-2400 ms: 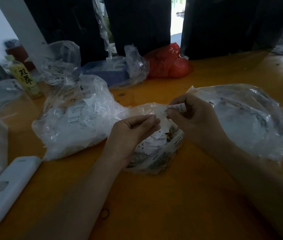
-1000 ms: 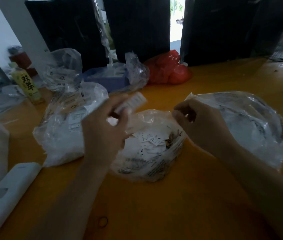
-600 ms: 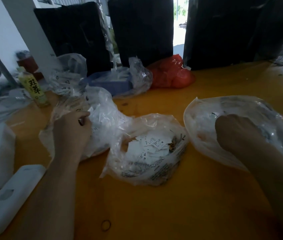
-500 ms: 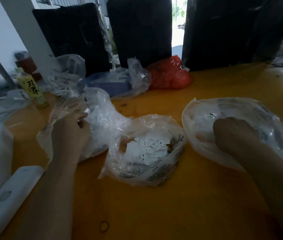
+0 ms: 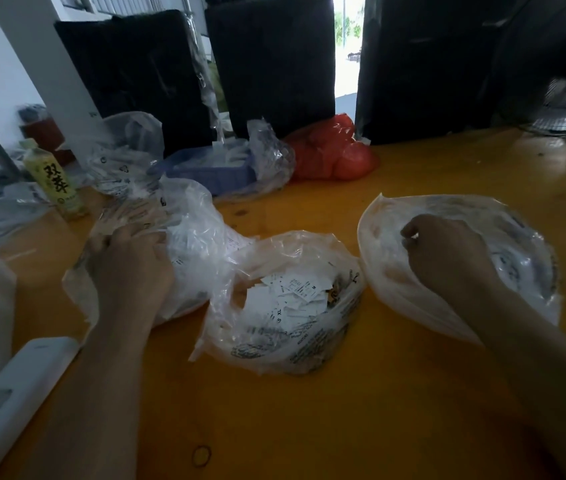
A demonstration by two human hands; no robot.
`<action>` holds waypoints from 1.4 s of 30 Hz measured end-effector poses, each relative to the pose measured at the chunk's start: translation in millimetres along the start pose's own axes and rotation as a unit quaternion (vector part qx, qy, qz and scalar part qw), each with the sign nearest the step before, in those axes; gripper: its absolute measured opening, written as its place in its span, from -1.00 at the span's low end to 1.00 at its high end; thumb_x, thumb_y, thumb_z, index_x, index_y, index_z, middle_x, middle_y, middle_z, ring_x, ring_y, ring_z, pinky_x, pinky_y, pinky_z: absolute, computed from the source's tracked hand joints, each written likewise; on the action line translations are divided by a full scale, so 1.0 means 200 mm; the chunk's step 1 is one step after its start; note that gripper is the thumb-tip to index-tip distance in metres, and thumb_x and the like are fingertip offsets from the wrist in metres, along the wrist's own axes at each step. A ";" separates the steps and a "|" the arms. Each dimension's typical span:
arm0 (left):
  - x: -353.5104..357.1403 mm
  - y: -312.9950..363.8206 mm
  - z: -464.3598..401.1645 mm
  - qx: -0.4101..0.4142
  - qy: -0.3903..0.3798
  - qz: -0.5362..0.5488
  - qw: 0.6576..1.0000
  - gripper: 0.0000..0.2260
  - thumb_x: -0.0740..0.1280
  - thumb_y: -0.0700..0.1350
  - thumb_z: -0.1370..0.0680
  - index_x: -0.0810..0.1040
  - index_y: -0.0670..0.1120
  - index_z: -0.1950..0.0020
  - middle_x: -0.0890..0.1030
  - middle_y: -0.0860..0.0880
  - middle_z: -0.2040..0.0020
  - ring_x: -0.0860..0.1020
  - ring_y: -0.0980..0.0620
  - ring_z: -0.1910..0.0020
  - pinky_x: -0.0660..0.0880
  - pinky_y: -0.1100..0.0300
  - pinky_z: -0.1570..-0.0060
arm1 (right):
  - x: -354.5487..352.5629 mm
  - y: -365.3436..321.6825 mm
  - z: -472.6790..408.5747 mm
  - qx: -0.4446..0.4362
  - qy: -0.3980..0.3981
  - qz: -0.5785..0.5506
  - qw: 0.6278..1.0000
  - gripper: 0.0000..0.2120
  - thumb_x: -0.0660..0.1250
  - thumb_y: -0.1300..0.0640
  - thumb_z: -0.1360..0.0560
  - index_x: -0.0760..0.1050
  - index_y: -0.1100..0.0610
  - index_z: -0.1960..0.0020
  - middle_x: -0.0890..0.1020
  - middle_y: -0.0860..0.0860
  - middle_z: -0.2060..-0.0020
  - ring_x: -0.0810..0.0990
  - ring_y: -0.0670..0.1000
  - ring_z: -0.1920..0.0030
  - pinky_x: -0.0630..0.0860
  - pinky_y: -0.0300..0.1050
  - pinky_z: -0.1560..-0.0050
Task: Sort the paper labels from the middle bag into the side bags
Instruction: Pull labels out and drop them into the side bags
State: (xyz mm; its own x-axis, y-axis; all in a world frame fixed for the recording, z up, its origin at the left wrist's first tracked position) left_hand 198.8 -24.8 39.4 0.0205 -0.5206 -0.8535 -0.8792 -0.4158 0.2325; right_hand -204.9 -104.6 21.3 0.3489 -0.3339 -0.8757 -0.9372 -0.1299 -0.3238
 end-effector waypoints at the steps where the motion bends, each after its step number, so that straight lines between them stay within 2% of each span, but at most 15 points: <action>1: -0.03 0.02 0.02 0.000 0.024 0.018 1.000 -0.64 0.23 -0.21 -0.65 0.63 -0.01 -0.39 0.46 -0.09 -0.53 0.31 -0.30 -0.39 0.28 -0.18 -0.37 | -0.01 -0.02 0.00 -0.002 0.017 -0.053 0.998 -0.80 0.28 0.15 -0.64 0.61 0.09 -0.21 0.70 0.00 -0.01 0.63 -0.05 0.11 0.52 -0.15 0.10; 4: -0.16 0.12 0.10 0.033 0.144 0.107 0.983 -0.62 0.23 -0.30 -0.59 0.65 -0.05 -0.32 0.56 -0.08 -0.42 0.35 -0.28 -0.36 0.27 -0.17 -0.29 | -0.02 -0.06 0.00 -0.005 0.050 -0.182 0.982 -0.82 0.30 0.14 -0.63 0.61 0.06 -0.19 0.62 -0.16 0.05 0.50 -0.26 0.21 0.35 -0.38 0.21; 7: -0.24 0.31 0.23 0.127 0.190 0.235 0.945 -0.69 0.18 -0.26 -0.59 0.67 -0.12 -0.20 0.64 -0.09 -0.19 0.51 -0.13 -0.27 0.34 0.02 -0.29 | 0.00 -0.09 0.03 0.007 0.045 -0.286 0.957 -0.83 0.30 0.12 -0.62 0.60 0.01 -0.18 0.66 -0.17 0.06 0.58 -0.18 0.21 0.41 -0.31 0.20; 10: -0.13 0.53 0.38 0.150 0.006 0.425 0.893 -0.75 0.19 -0.01 -0.66 0.62 0.04 -0.21 0.65 0.15 -0.10 0.58 0.29 0.07 0.49 0.39 0.08 | -0.03 -0.19 0.11 -0.057 0.072 -0.269 0.959 -0.82 0.32 0.08 -0.62 0.57 0.02 -0.21 0.63 -0.17 0.09 0.59 -0.20 0.21 0.50 -0.31 0.20; 11: -0.07 0.60 0.43 0.152 -0.069 0.448 0.878 -0.76 0.20 0.11 -0.65 0.58 0.12 -0.22 0.65 0.22 -0.07 0.58 0.32 0.14 0.50 0.41 0.19 | -0.03 -0.23 0.13 -0.086 0.075 -0.250 0.962 -0.81 0.32 0.07 -0.62 0.56 0.04 -0.22 0.62 -0.15 0.08 0.58 -0.19 0.20 0.54 -0.28 0.17; 15: 0.14 0.73 0.58 0.111 -0.249 0.520 0.810 -0.43 0.41 0.39 -0.41 0.41 0.20 -0.32 0.63 0.31 -0.13 0.65 0.28 -0.05 0.58 0.39 0.06 | -0.01 -0.39 0.22 -0.167 0.072 -0.212 0.960 -0.78 0.29 0.06 -0.63 0.52 0.04 -0.25 0.61 -0.08 0.00 0.52 -0.15 0.18 0.48 -0.26 0.17; 17: 0.19 0.73 0.59 0.071 -0.276 0.553 0.783 -0.45 0.47 0.38 -0.36 0.44 0.20 -0.24 0.67 0.26 -0.12 0.68 0.23 -0.06 0.61 0.32 0.08 | 0.00 -0.44 0.25 -0.186 0.071 -0.205 0.958 -0.79 0.29 0.08 -0.63 0.50 0.04 -0.25 0.61 -0.07 -0.04 0.50 -0.14 0.18 0.46 -0.19 0.16; 19: 0.20 0.71 0.57 0.058 -0.257 0.545 0.796 -0.64 0.44 0.33 -0.45 0.58 0.17 -0.13 0.71 0.19 -0.05 0.69 0.21 -0.04 0.60 0.25 0.02 | 0.01 -0.45 0.26 -0.182 0.064 -0.207 0.959 -0.79 0.31 0.09 -0.62 0.51 0.02 -0.24 0.59 -0.11 -0.01 0.46 -0.17 0.22 0.40 -0.18 0.12; 22: 0.22 0.65 0.54 0.010 -0.234 0.575 0.784 -0.90 0.41 0.05 -0.62 0.71 0.08 -0.02 0.75 0.07 0.05 0.71 0.13 0.01 0.61 0.15 -0.07 | 0.05 -0.46 0.26 -0.166 0.037 -0.229 0.959 -0.79 0.32 0.05 -0.61 0.50 -0.02 -0.24 0.54 -0.22 0.11 0.49 -0.26 0.23 0.40 -0.29 0.19; 27: 0.24 0.63 0.52 -0.054 -0.244 0.644 0.723 -0.83 0.32 -0.20 -0.67 0.69 -0.07 0.05 0.76 -0.07 0.04 0.73 0.01 0.01 0.64 0.17 -0.05 | 0.11 -0.40 0.23 -0.091 -0.018 -0.349 0.933 -0.87 0.37 0.03 -0.58 0.52 -0.10 -0.11 0.57 -0.13 0.25 0.55 -0.15 0.27 0.50 -0.24 0.27; 30: 0.23 0.63 0.51 -0.028 -0.269 0.636 0.722 -0.87 0.33 -0.22 -0.64 0.66 -0.14 0.05 0.74 -0.12 0.13 0.73 -0.05 0.09 0.65 0.20 0.04 | 0.11 -0.40 0.23 -0.087 -0.050 -0.403 0.909 -0.80 0.33 -0.13 -0.56 0.54 -0.12 -0.15 0.55 -0.12 0.16 0.56 -0.09 0.23 0.56 -0.14 0.22; 32: 0.22 0.64 0.52 0.022 -0.284 0.590 0.756 -0.85 0.36 -0.18 -0.63 0.68 -0.07 0.11 0.73 -0.07 0.19 0.72 -0.02 0.15 0.64 0.21 0.09 | 0.11 -0.41 0.22 -0.096 -0.085 -0.414 0.901 -0.69 0.33 -0.23 -0.53 0.54 -0.16 -0.22 0.56 -0.17 0.04 0.59 -0.06 0.17 0.60 -0.15 0.18; 35: 0.21 0.65 0.53 0.060 -0.283 0.542 0.789 -0.84 0.35 -0.16 -0.63 0.67 -0.05 0.11 0.73 -0.03 0.21 0.70 0.04 0.20 0.62 0.27 0.18 | 0.12 -0.41 0.22 -0.115 -0.108 -0.389 0.908 -0.89 0.39 -0.12 -0.54 0.62 -0.14 -0.02 0.64 -0.23 0.13 0.62 -0.14 0.17 0.52 -0.23 0.20; 37: 0.21 0.64 0.52 0.039 -0.282 0.548 0.787 -0.87 0.34 -0.16 -0.65 0.66 -0.09 0.06 0.74 -0.02 0.17 0.71 0.06 0.17 0.61 0.28 0.19 | 0.12 -0.40 0.21 -0.107 -0.108 -0.394 0.906 -0.95 0.42 -0.05 -0.53 0.61 -0.12 0.10 0.66 -0.25 0.19 0.63 -0.19 0.17 0.54 -0.22 0.15; 42: 0.22 0.60 0.51 -0.036 -0.266 0.579 0.770 -0.89 0.33 -0.13 -0.68 0.64 -0.08 -0.04 0.75 0.04 0.08 0.73 0.08 0.09 0.57 0.30 0.32 | 0.15 -0.41 0.23 -0.105 -0.144 -0.394 0.902 -0.91 0.43 -0.07 -0.51 0.60 -0.08 0.11 0.69 -0.18 0.22 0.67 -0.14 0.19 0.67 -0.01 0.04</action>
State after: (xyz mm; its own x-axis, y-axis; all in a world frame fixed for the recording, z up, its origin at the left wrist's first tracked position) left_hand 45.7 -22.0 -18.1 -0.9720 -0.2015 -0.1206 -0.1328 0.0477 0.9900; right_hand -118.1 -60.8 5.4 0.8617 0.1907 -0.4703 -0.3672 -0.4052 -0.8372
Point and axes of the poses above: each hand's wrist, its own z-axis away from the middle knuckle, its own x-axis out of the palm, y = z × x, the point moved 7 cm from there along -z, towards the middle knuckle
